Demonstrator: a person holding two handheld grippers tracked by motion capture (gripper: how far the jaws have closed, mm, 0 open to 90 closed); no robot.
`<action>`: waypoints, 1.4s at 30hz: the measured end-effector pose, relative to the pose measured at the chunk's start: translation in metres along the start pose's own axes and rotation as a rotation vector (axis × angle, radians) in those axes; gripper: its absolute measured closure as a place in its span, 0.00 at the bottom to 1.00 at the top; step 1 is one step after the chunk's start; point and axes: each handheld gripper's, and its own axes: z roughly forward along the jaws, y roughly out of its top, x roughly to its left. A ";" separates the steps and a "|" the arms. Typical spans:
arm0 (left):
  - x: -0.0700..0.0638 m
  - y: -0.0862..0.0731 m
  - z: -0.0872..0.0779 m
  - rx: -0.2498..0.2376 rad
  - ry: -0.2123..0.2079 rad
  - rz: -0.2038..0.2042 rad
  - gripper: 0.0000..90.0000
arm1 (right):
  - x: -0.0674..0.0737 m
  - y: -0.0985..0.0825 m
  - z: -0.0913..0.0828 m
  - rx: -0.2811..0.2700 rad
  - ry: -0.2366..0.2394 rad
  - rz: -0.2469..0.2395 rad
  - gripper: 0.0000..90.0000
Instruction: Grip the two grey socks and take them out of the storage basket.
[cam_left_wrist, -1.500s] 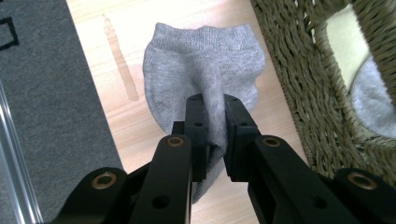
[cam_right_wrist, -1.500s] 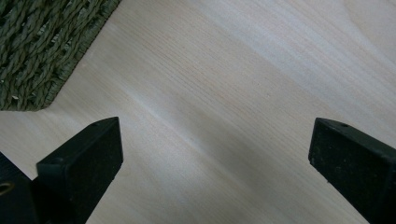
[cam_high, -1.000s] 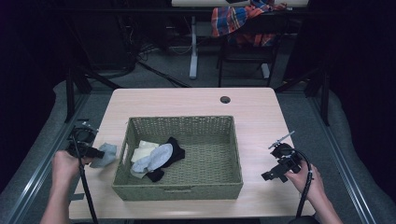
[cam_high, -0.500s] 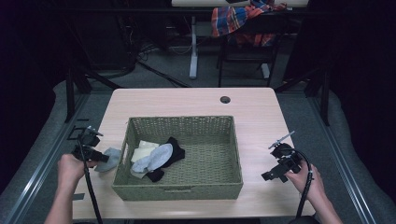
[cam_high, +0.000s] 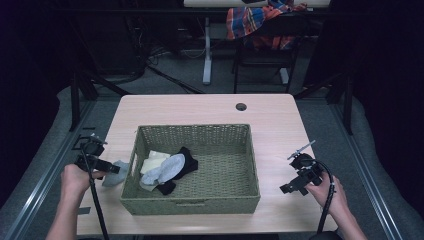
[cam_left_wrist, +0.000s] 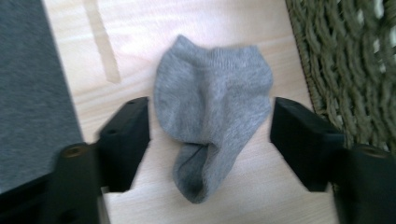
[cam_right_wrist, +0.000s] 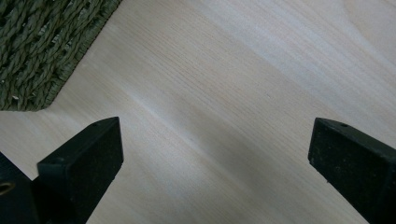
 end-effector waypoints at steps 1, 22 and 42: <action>-0.001 0.000 -0.002 -0.001 -0.001 0.006 0.26 | 0.000 0.000 0.000 0.002 -0.004 0.002 0.03; -0.019 0.011 -0.055 -0.050 0.032 0.047 0.01 | -0.002 -0.001 0.001 -0.002 -0.001 0.002 0.03; -0.059 0.016 -0.083 -0.111 0.025 0.169 0.00 | 0.001 0.004 0.001 0.005 0.006 -0.021 0.03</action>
